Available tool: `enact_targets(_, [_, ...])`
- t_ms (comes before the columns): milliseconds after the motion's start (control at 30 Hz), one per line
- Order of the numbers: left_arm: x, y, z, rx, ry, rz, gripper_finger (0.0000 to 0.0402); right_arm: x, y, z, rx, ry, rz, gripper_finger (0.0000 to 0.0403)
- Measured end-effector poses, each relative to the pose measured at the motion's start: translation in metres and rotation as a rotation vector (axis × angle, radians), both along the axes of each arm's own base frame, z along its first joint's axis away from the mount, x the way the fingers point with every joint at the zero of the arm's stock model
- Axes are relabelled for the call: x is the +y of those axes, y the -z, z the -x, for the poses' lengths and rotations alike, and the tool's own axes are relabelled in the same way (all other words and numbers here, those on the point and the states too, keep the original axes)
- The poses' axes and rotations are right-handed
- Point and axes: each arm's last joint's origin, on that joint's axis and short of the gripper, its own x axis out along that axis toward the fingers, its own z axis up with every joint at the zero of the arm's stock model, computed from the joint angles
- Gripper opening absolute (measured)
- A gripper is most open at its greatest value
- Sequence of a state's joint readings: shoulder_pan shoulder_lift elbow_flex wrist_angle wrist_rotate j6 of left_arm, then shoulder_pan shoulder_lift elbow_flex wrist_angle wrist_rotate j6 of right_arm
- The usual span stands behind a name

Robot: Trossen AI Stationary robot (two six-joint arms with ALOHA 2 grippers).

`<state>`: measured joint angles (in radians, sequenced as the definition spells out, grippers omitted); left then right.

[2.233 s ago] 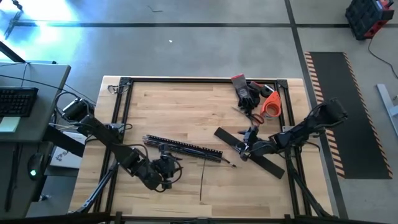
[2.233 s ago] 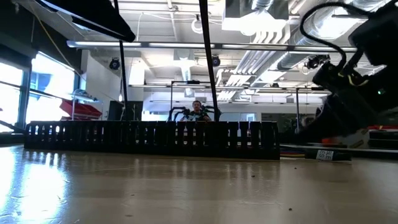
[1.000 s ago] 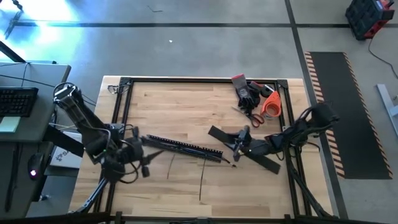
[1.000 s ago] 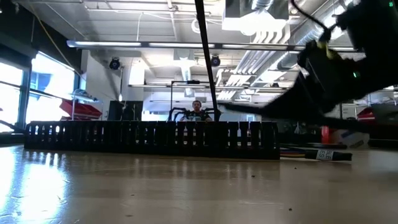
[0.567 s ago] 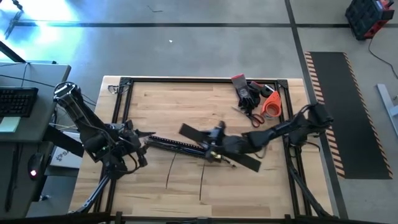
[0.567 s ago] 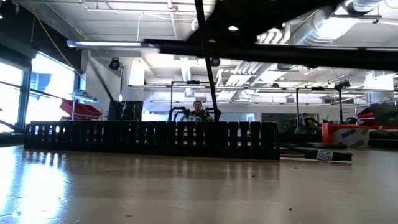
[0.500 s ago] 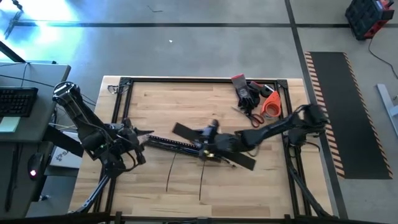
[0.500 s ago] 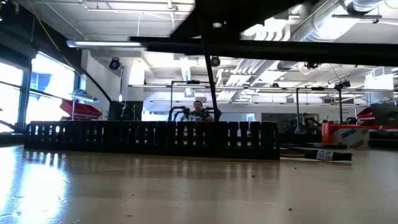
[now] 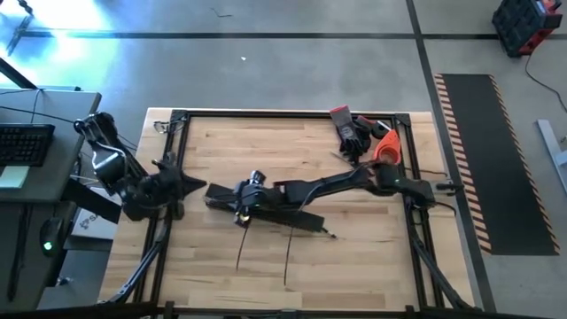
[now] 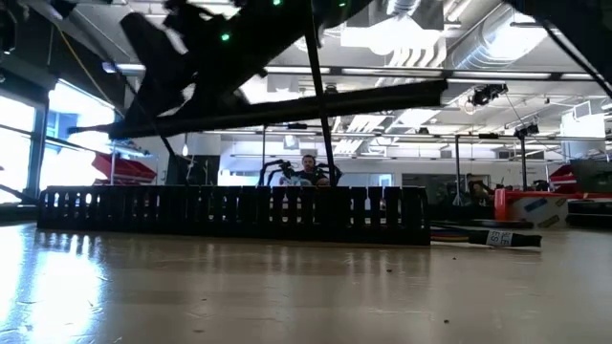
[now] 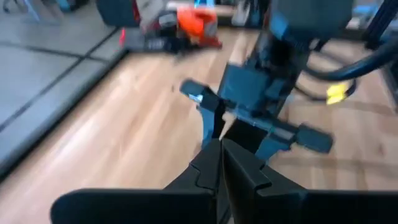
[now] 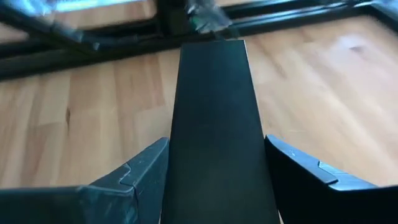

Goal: Ziptie cables
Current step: Close the black cable duct cover

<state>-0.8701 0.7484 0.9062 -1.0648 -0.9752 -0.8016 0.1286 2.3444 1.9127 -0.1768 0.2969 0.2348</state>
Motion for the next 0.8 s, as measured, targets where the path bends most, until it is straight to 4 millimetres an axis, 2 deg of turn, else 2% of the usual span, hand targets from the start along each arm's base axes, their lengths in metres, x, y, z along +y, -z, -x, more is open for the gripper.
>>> enact_targets(167, [-0.002, 0.042, 0.003, 0.041, -0.065, 0.065, 0.0, 0.0, 0.01, -0.022, 0.017, -0.068, -0.012, 0.0214])
enact_targets(267, [-0.002, 0.063, 0.006, 0.054, -0.099, 0.105, 0.0, -0.004, 0.015, -0.027, 0.043, -0.078, -0.024, 0.0214])
enact_targets(500, [-0.001, 0.093, 0.011, 0.072, -0.156, 0.163, 0.0, -0.016, 0.028, -0.03, 0.068, -0.074, -0.087, 0.0214])
enact_targets(800, [-0.002, 0.131, 0.011, 0.067, -0.177, 0.211, 0.0, -0.016, 0.03, -0.03, 0.077, -0.07, -0.106, 0.0214])
